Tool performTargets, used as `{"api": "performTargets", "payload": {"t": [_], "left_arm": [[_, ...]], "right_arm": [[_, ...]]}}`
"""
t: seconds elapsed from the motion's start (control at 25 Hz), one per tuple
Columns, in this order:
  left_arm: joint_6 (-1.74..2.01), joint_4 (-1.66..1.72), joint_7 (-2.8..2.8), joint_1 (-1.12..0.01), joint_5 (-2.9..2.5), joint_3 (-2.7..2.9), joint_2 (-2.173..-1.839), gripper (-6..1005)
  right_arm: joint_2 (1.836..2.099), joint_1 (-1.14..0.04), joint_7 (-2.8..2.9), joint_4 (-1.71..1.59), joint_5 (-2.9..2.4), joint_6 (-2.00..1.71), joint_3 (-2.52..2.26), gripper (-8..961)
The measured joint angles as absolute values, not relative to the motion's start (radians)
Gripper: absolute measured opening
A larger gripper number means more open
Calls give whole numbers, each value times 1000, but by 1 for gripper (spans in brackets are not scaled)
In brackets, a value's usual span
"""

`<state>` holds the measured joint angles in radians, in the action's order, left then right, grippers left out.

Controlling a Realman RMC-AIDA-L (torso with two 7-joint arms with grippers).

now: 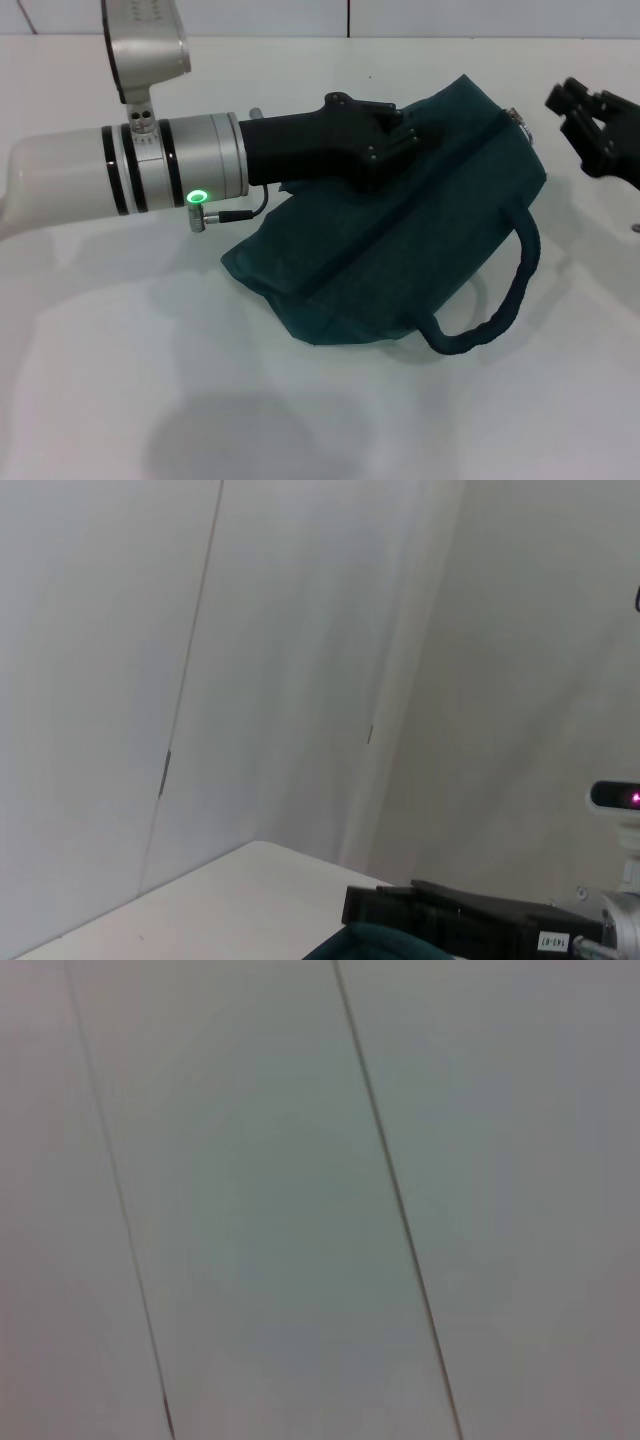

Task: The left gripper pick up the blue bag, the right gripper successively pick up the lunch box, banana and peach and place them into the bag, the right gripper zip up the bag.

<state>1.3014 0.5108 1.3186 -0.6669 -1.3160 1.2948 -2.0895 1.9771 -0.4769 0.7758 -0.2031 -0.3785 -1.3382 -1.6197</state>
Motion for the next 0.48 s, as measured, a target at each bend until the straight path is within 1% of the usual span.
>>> {"api": "performTargets", "payload": {"t": [0.12,0.28,0.36,0.48], "left_arm": [[1303,513,1329,-668,-1317,1295,-2088,124],[1304,517,1366,-674,-1318,1291,-2084,124],[1304,518,1376,-679,-1318,1291,-2083,124],[1304,522,1379,-681,-1318,1289,-2083,124]], "right_arm": [[1963,-462,731,-198,-398,-1324,-1617,108],[1964,-436,636,-210,-397,-1312,-1615,135],[1970,-434,604,-217,-400,-1302,-1617,196],[1986,-448,577,-220,-419,-1269,-1620,288]]}}
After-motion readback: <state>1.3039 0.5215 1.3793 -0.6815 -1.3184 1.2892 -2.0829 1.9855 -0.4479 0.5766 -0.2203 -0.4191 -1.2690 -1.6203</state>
